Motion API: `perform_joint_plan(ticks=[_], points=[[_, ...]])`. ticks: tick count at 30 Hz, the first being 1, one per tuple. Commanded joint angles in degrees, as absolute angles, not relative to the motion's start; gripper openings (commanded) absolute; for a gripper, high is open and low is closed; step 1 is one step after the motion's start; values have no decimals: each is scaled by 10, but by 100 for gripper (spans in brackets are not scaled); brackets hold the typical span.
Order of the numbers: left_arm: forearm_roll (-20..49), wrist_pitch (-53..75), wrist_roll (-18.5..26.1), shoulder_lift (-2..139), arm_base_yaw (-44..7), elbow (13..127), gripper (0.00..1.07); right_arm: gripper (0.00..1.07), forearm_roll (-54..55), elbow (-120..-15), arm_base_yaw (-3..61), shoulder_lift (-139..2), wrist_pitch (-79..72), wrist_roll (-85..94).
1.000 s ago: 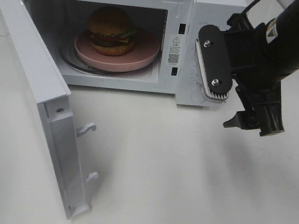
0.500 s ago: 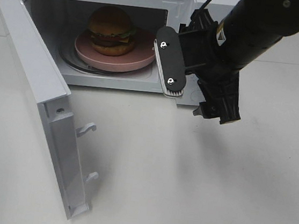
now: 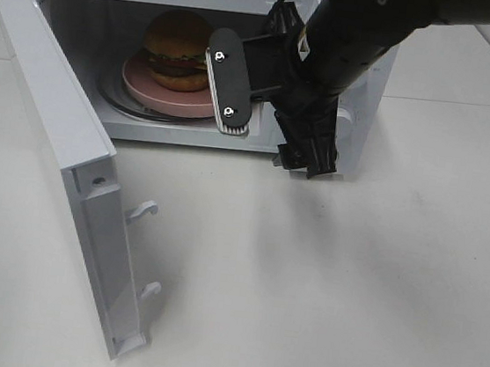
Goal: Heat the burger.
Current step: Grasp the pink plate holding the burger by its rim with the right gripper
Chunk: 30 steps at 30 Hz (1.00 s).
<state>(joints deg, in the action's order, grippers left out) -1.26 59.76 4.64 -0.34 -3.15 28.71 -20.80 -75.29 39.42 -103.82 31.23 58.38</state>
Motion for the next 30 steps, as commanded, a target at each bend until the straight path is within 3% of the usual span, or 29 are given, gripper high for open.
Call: perform_joint_plan(ticks=[1, 30], points=[[-11, 596, 45, -13, -30, 285, 98, 89, -211, -781, 396, -1066, 300, 564], [-11, 596, 45, -13, -30, 285, 98, 86, -209, -947, 396, -1235, 274, 522]])
